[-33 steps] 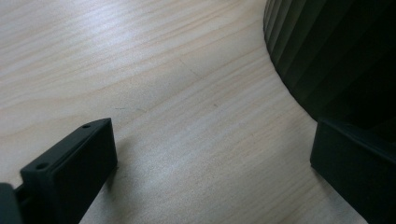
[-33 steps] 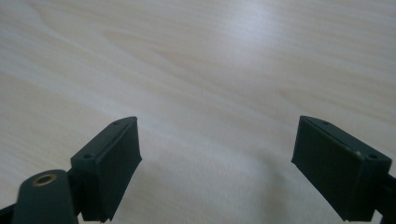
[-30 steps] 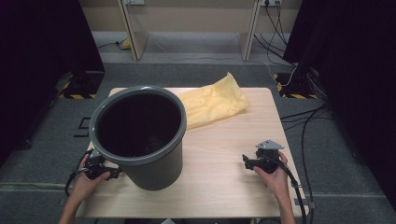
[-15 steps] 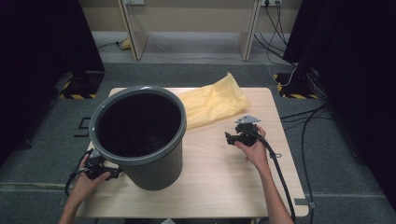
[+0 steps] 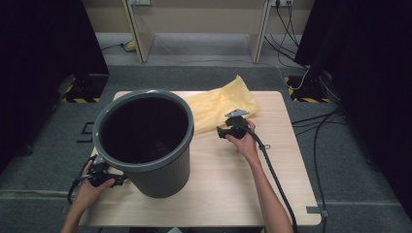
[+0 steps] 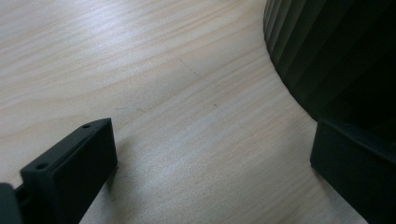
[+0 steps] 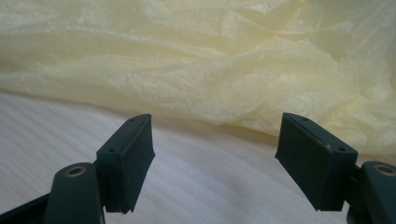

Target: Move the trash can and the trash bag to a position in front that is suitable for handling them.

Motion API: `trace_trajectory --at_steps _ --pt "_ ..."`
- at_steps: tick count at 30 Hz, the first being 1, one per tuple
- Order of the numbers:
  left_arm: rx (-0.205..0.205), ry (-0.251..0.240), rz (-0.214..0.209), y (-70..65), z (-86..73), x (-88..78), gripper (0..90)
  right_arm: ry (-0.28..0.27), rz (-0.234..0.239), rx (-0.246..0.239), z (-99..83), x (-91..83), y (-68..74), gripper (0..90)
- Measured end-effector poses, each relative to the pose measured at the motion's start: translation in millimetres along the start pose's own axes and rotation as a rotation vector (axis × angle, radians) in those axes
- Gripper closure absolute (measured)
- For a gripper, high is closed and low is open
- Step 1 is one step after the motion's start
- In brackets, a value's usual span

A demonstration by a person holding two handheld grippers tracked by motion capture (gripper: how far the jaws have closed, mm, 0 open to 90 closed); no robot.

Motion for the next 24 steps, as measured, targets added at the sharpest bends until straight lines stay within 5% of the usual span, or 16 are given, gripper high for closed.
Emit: trace_trajectory --at_steps 3,6,8,14,24 --pt "0.0 -0.001 0.0 -0.1 -0.1 0.0 0.0 -0.022 0.034 0.062 9.5 6.5 2.2 26.5" --pt "0.0 0.0 0.0 0.0 0.0 0.0 0.0 -0.039 0.0 0.042 14.7 13.5 3.2 28.3" --pt "0.0 0.0 0.0 0.0 0.0 0.0 0.0 -0.025 0.036 0.085 18.0 19.3 4.9 24.7" --pt "0.0 0.0 0.0 0.0 -0.1 0.0 0.0 0.007 0.005 0.018 30.1 40.7 19.4 25.0" --pt "0.0 0.0 0.0 0.0 -0.1 0.0 0.0 0.045 0.03 0.047 41.5 60.7 26.8 28.0"
Point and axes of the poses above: each handheld gripper's, and its own axes: x roughly forward along the jaws, z roughly out of its top, y roughly to its left, the point moved 3 cm from there along x, roughly forward along the jaws, and after that the axes turned 9 degrees about -z, right-handed, at the moved point
